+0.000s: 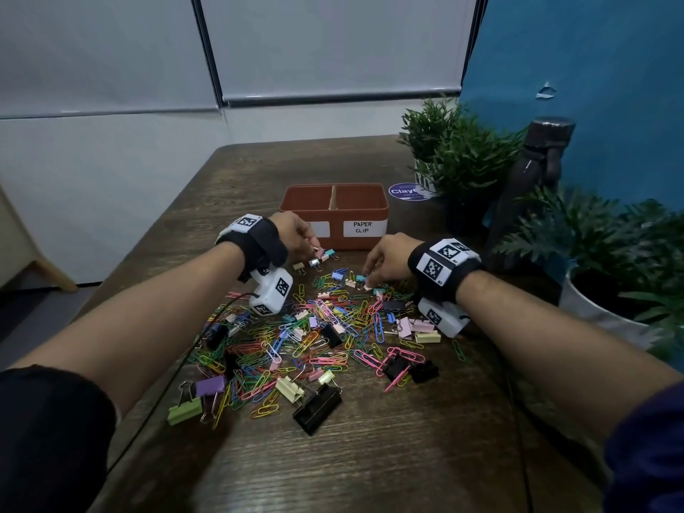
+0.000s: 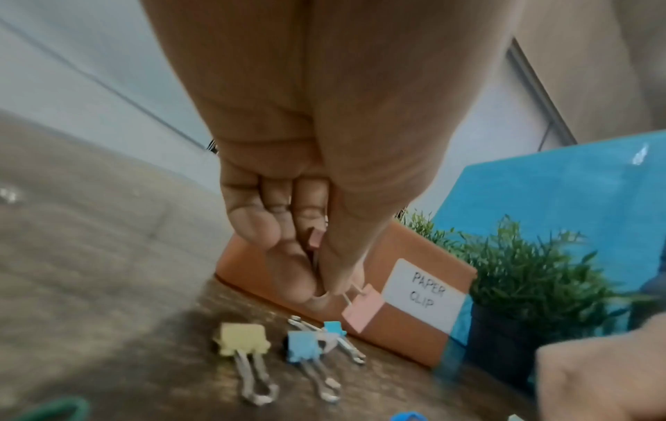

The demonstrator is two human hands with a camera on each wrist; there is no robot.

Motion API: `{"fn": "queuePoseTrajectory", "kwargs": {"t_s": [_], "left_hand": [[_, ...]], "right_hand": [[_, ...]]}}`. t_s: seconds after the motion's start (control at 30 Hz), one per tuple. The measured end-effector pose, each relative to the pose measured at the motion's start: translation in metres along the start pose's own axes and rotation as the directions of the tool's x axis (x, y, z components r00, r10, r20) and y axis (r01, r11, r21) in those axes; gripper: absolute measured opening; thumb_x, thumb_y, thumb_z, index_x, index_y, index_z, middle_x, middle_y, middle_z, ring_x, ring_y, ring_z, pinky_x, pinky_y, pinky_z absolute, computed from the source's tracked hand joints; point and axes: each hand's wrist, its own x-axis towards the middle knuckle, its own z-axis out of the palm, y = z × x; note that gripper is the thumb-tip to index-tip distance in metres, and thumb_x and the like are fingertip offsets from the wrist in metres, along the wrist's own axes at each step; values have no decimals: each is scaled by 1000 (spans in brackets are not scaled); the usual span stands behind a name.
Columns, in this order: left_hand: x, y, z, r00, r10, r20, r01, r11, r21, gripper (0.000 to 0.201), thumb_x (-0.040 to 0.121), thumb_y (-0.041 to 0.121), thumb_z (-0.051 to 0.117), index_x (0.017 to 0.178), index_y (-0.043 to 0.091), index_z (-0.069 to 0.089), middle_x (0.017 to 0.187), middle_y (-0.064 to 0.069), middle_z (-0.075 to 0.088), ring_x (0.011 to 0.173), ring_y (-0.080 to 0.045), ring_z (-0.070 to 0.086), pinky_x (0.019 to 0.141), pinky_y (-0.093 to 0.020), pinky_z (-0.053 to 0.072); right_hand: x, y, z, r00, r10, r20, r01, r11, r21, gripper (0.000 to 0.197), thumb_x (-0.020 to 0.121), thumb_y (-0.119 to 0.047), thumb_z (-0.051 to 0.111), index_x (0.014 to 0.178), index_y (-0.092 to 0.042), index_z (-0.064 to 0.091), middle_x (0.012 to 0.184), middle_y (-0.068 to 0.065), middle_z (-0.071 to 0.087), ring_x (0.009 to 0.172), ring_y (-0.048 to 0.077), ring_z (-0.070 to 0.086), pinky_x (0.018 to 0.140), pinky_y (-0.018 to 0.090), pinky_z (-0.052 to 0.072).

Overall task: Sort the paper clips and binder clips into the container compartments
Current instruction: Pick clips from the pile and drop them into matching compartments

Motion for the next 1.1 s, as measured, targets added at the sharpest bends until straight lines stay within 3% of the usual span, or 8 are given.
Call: {"fn": "queuePoseTrajectory", "kwargs": {"t_s": [0.17,0.3,0.43,0.53,0.63,0.8,0.87,1.1], "left_hand": [[7,-10,-5,995,-100,5,100,995,-26,6,79,15,78,81,20,77,85,2,75,87,-17,70,82,-34,59],[4,-15,-7,992,-122,15,123,991,-46,6,79,13,78,83,17,76,88,-4,76,86,-20,71,76,-31,58],[2,-20,-9,989,-149,-4,149,989,-5,7,82,12,76,88,15,75,94,-6,75,76,-14,66,72,-27,55],[-1,-17,-10,989,-142,-26,145,979,141,19,82,25,77,99,17,72,102,-1,70,87,-15,61,75,-28,48],[-7,-4,-7,993,-114,-26,116,934,339,35,83,39,74,110,19,69,106,0,68,96,-18,61,80,-30,50],[-17,34,10,992,87,-88,-13,780,625,43,90,36,64,130,21,55,118,-4,65,104,-25,63,86,-37,50],[-20,48,17,977,192,-90,-78,720,690,45,90,35,62,132,24,51,121,-3,64,109,-25,61,90,-39,45],[-26,55,28,968,155,198,-230,866,444,22,82,25,76,103,21,72,97,4,71,89,-14,63,73,-26,48]], "right_hand": [[1,0,0,1000,-20,-13,22,995,93,13,78,-26,83,90,-23,77,85,-11,69,83,5,62,61,18,45],[-1,2,-3,1000,-13,-21,17,983,184,9,81,-25,80,85,-19,74,78,-9,72,69,3,64,61,20,48],[3,9,-14,989,81,-125,-30,930,366,7,84,-20,76,80,-16,72,62,-9,67,52,3,60,58,21,49],[12,14,-19,962,181,-203,-74,893,445,12,84,-19,77,75,-17,70,57,-8,65,47,3,58,53,22,49],[18,15,-18,946,242,-216,-119,879,462,7,85,-18,76,83,-11,74,65,-1,68,54,8,61,58,24,52],[28,15,-12,944,253,-211,-137,885,445,19,83,-19,78,102,-14,75,94,4,75,69,13,65,76,30,59],[27,13,-11,956,209,-208,-108,905,412,30,80,-19,81,110,-21,73,103,-1,71,72,12,66,72,28,58],[2,-7,-6,996,-57,73,44,984,171,30,75,-35,84,102,-26,74,88,-14,64,82,5,57,63,22,40]]}}
